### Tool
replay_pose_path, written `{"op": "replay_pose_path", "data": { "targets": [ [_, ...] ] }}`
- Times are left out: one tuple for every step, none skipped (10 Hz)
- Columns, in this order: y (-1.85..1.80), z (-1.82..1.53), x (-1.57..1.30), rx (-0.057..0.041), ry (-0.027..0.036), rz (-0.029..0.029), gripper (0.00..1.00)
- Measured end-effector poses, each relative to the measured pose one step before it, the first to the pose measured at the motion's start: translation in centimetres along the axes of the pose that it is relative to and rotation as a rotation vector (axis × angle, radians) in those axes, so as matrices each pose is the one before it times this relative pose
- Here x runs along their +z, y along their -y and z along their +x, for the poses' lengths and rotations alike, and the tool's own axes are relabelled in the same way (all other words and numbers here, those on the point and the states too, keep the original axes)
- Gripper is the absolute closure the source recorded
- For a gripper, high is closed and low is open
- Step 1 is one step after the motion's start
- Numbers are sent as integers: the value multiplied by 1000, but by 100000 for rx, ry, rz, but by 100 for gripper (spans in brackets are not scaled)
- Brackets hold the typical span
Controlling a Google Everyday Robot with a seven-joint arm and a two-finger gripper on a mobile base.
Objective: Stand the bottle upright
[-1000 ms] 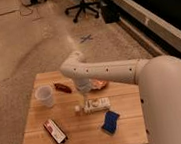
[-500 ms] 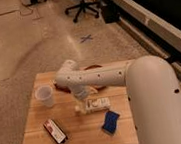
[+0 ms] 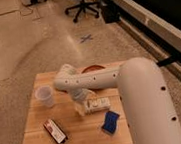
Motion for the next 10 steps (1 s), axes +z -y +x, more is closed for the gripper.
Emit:
{"op": "replay_pose_path", "data": {
  "targets": [
    [-83,-43,391,-789,719,-1302,20],
    [-274,-164,433,-1224,1048,-2533,25],
    [-207,-116,294,-1100,790,-2343,34],
    [-187,-41,42,-815,258,-2040,44],
    [-115,-9,-28,-452,-35,-1375,53],
    [90,106,-289,201,-760,-567,64],
    [253,218,-501,394,-1285,231,75],
    [332,188,-514,551,-1332,1097,83],
    [126,171,-1038,2342,-3033,2810,94],
    [-102,181,-907,2315,-2751,2520,99]
  ]
}}
